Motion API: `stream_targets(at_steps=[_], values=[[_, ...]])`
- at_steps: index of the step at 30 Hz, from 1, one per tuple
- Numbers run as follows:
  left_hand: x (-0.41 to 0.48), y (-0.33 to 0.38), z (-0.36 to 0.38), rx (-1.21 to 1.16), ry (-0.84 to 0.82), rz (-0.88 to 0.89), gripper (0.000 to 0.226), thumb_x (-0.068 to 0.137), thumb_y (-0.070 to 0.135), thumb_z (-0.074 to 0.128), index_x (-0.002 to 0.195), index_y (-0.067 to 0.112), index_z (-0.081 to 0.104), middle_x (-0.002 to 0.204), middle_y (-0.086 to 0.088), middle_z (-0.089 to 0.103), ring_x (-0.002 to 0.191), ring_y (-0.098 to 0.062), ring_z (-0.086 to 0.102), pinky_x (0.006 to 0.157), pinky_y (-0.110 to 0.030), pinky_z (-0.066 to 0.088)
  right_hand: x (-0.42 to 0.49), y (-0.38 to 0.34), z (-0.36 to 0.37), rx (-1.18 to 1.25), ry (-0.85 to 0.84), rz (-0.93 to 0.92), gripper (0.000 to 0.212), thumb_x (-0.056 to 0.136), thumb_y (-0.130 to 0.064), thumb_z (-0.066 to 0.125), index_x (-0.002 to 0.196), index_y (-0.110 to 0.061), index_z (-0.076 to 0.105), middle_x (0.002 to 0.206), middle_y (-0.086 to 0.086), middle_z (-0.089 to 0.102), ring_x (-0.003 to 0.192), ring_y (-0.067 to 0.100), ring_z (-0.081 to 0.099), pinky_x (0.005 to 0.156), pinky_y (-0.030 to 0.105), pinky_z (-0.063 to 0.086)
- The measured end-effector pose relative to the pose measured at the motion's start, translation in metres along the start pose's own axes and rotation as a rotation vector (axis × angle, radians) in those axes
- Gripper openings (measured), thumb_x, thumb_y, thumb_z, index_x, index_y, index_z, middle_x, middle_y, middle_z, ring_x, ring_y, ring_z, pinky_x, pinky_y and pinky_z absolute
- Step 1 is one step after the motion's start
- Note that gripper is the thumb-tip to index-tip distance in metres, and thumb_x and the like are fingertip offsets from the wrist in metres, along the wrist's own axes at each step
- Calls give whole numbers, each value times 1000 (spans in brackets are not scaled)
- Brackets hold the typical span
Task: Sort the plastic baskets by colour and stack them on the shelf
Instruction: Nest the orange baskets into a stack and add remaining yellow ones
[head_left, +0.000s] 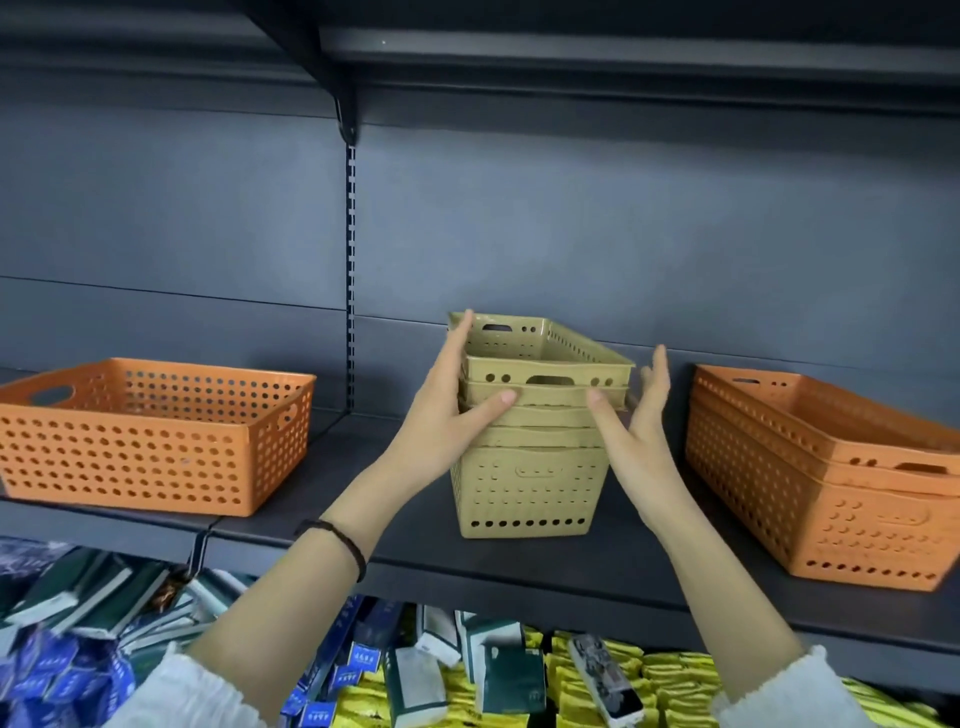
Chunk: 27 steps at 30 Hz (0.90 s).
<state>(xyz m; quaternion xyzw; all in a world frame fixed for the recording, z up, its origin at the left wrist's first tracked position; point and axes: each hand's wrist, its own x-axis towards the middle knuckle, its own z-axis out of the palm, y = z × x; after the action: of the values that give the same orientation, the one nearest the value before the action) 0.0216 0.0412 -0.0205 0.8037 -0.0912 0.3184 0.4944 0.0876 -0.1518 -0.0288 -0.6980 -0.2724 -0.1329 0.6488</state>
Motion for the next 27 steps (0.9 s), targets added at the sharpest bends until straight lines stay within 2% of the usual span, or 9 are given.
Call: stream_targets(at_steps=[2, 8, 10, 13, 16, 19, 22, 25, 27], values=[[0, -6, -1, 93, 8, 63, 74, 91, 32, 65, 152, 35, 22, 162, 5, 23, 150, -3, 9, 121, -44, 23, -5, 5, 2, -156, -28, -84, 81, 96, -33, 56, 152, -41, -1, 160, -11, 20, 142, 4, 27, 115, 34, 29], [1, -5, -16, 353, 31, 82, 71, 93, 43, 57, 152, 27, 22, 160, -5, 30, 148, -19, 27, 115, -48, 33, -3, 13, 1, -435, -49, -139, 83, 95, -32, 56, 147, -55, -4, 163, -2, 20, 149, 19, 20, 117, 53, 27], [-1, 0, -22, 491, 15, 93, 71, 96, 39, 56, 154, 25, 18, 160, -5, 30, 147, -21, 28, 114, -45, 34, -12, 6, 9, -564, 116, -166, 70, 94, -25, 58, 151, -38, 21, 163, 7, 18, 149, 28, 15, 118, 53, 21], [-12, 1, -49, 802, -12, 124, 65, 97, 40, 52, 153, 24, 25, 147, -6, 49, 134, -26, 46, 97, -43, 48, -39, -14, 36, -701, 318, -549, 35, 89, -9, 59, 122, -16, 64, 142, 10, 49, 133, 30, 40, 109, 47, 35], [-29, -7, -94, 1108, -36, 274, 45, 93, 39, 45, 127, 14, 63, 124, -8, 67, 115, -30, 62, 88, -41, 53, -57, -22, 83, -612, -13, -820, 24, 88, -8, 54, 104, -12, 71, 109, 1, 67, 101, 19, 60, 81, 39, 52], [-51, -22, -146, 1297, -59, 237, 49, 82, 46, 42, 93, 14, 77, 98, -5, 76, 93, -28, 72, 74, -40, 57, -62, -19, 133, -536, -343, -711, 28, 91, -18, 54, 117, -17, 66, 115, -3, 66, 106, 15, 59, 85, 36, 52], [-71, -42, -194, 1325, -69, 18, 62, 81, 61, 39, 101, 15, 75, 105, -7, 74, 102, -30, 68, 82, -44, 52, -55, -9, 173, -513, -504, -465, 41, 95, -29, 54, 136, -27, 50, 136, -8, 54, 123, 14, 51, 94, 40, 48], [-82, -65, -216, 1241, -46, -120, 77, 75, 77, 29, 120, 26, 65, 119, 0, 68, 116, -28, 60, 97, -48, 39, -45, 0, 202, -406, -544, -302, 48, 94, -32, 57, 140, -29, 43, 141, -7, 50, 127, 12, 48, 98, 40, 47], [-83, -75, -218, 1082, 6, -148, 83, 71, 87, 29, 115, 25, 64, 111, 0, 67, 110, -30, 59, 100, -49, 38, -39, 6, 214, -356, -546, -244, 50, 94, -33, 58, 140, -28, 41, 141, -6, 49, 127, 12, 48, 98, 38, 47]])
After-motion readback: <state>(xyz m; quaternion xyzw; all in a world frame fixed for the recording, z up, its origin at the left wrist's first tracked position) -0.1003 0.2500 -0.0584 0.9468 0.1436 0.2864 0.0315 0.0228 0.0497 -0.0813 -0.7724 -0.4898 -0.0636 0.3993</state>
